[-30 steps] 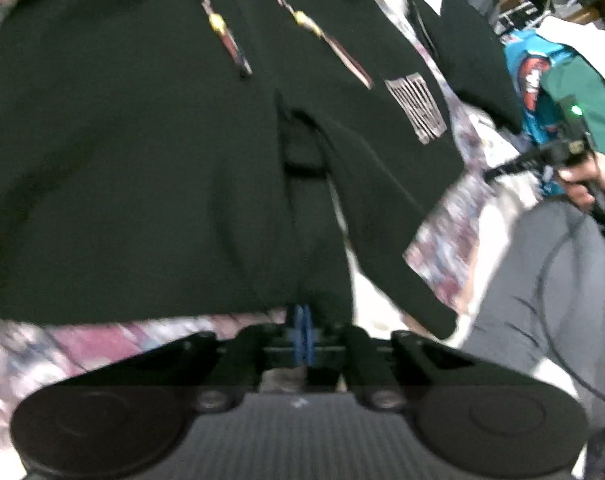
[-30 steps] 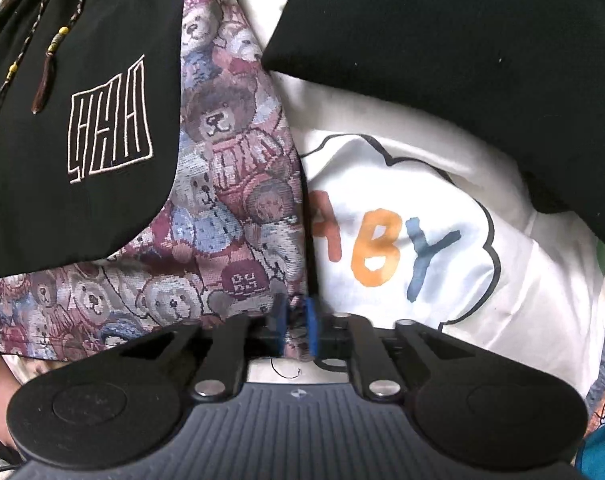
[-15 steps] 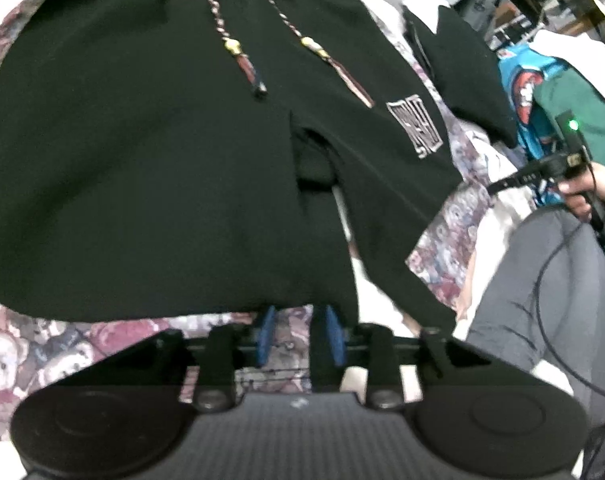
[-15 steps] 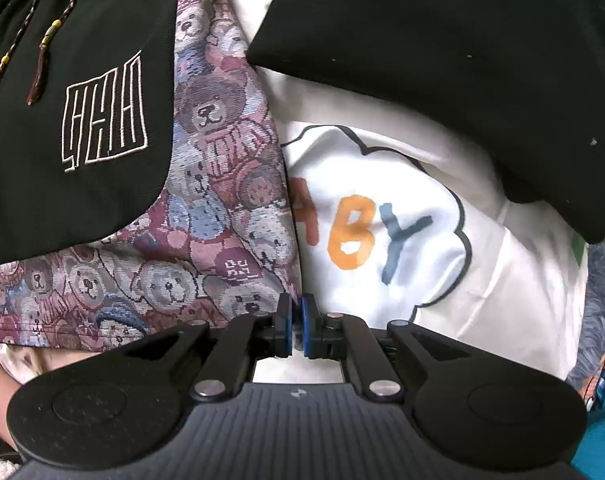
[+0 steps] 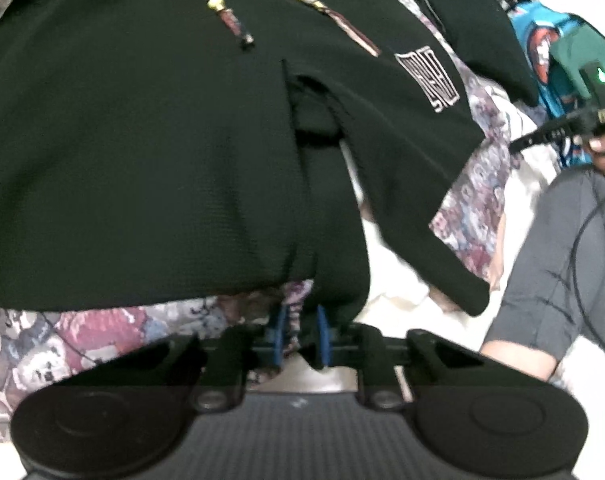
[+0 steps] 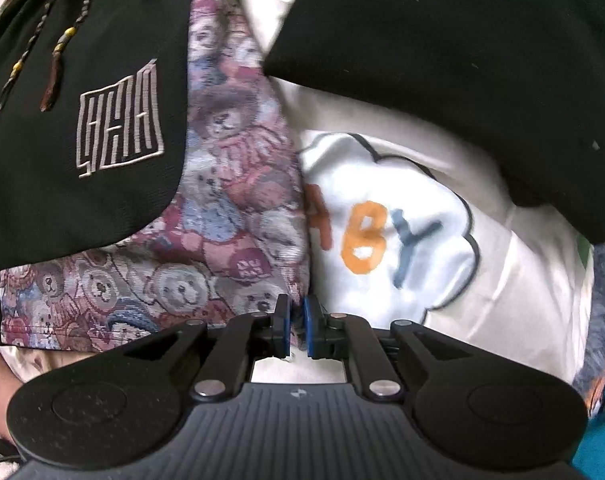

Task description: Fold clothes

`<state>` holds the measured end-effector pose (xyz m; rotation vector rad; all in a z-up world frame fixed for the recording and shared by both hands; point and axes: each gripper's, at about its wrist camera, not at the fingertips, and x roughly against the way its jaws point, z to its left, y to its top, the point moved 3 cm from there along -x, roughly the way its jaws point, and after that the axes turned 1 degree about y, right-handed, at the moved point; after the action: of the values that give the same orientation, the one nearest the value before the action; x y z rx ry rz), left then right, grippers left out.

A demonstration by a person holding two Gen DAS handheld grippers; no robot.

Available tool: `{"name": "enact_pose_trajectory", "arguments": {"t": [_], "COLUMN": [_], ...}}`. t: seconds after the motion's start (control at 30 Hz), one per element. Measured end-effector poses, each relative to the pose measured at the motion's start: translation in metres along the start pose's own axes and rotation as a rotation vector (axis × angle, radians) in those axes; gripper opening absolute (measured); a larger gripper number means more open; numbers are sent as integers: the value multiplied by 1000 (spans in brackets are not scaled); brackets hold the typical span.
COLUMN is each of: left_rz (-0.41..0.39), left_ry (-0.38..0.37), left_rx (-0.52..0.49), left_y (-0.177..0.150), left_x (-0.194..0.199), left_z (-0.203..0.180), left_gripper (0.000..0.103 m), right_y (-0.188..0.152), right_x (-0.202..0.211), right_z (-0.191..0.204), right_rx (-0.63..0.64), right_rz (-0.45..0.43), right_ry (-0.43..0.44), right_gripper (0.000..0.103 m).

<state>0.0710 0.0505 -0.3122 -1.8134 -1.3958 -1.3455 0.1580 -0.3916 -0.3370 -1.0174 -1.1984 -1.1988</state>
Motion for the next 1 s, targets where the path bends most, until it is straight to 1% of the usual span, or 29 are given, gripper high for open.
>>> {"name": "enact_pose_trajectory", "arguments": {"t": [0.13, 0.17, 0.27, 0.37, 0.5, 0.67, 0.8, 0.83, 0.87, 0.93, 0.97, 1.0], "left_rz": [14, 19, 41, 49, 44, 5, 9, 10, -3, -21, -41, -66], "left_ry": [-4, -8, -38, -75, -103, -174, -160, -162, -153, -136, -112, -104], "left_rx": [-29, -34, -40, -24, 0, 20, 18, 18, -3, -30, -54, -52], "left_y": [-1, -1, -3, -5, -8, -10, -11, -10, -8, -5, -2, 3], "left_x": [-1, -2, -3, -2, 2, 1, -1, 0, 4, 10, 15, 24], "left_z": [-5, -6, -11, -12, -9, -16, -16, -16, -17, -19, -21, -18], "left_gripper": [14, 14, 13, 12, 12, 12, 13, 15, 18, 26, 38, 44], "right_y": [-1, -1, -1, -4, -6, -8, -12, -13, -14, -18, -20, -21], "right_x": [-5, -6, -10, -11, -11, -5, -1, 0, 1, 6, 8, 11], "right_z": [0, -1, 1, 6, 2, -1, -2, -2, -3, -6, -6, -7], "right_rx": [0, -2, 15, 53, 25, -2, -12, -15, -18, -46, -52, -58], "right_rz": [12, 19, 40, 60, 70, 54, 48, 51, 53, 38, 27, 17], "right_ry": [7, 11, -11, -55, -60, -94, -106, -106, -106, -105, -103, -100], "right_gripper": [8, 6, 3, 2, 2, 2, 2, 2, 3, 4, 5, 5]}}
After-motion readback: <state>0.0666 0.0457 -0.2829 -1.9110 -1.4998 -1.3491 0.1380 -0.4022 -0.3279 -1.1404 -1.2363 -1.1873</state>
